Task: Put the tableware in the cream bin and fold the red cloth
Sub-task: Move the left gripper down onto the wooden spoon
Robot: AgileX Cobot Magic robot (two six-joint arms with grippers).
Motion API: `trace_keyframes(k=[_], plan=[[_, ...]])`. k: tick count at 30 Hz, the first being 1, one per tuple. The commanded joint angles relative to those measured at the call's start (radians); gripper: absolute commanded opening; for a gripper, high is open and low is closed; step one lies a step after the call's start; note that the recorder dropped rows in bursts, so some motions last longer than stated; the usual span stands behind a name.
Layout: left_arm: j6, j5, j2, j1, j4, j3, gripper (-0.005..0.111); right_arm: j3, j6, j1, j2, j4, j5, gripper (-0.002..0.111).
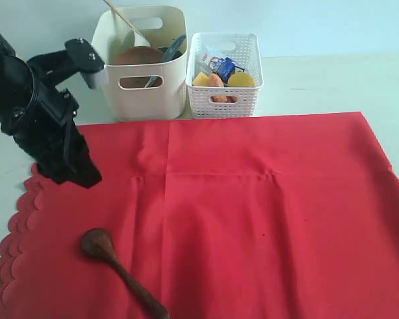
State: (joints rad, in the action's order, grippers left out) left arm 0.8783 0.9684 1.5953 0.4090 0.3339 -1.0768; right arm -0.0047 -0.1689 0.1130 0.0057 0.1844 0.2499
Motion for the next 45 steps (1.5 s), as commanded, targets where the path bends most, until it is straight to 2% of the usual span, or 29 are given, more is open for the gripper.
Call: trace_keyframes(k=[1, 5, 9, 13, 21, 45], plan=[[0.272, 0.012, -0.015, 0.040, 0.043, 0.078, 0.058, 0.005, -0.005, -0.005, -0.006, -0.002, -0.006, 0.000], [0.533, 0.005, -0.015, 0.082, 0.039, 0.155, 0.058, 0.005, -0.005, -0.005, -0.006, -0.002, -0.006, 0.000], [0.664, -0.053, -0.015, 0.116, 0.041, 0.202, 0.058, 0.005, -0.005, -0.005, -0.006, -0.002, -0.006, 0.000], [0.683, -0.143, -0.013, 0.152, 0.035, 0.227, 0.058, 0.005, -0.005, -0.005, -0.006, -0.002, -0.006, 0.000], [0.695, -0.216, -0.012, 0.218, 0.016, 0.235, 0.058, 0.005, -0.005, -0.005, -0.006, -0.002, -0.006, 0.000], [0.742, -0.276, 0.148, 0.220, 0.029, 0.235, 0.058, 0.005, -0.005, -0.005, -0.006, -0.002, -0.006, 0.000]])
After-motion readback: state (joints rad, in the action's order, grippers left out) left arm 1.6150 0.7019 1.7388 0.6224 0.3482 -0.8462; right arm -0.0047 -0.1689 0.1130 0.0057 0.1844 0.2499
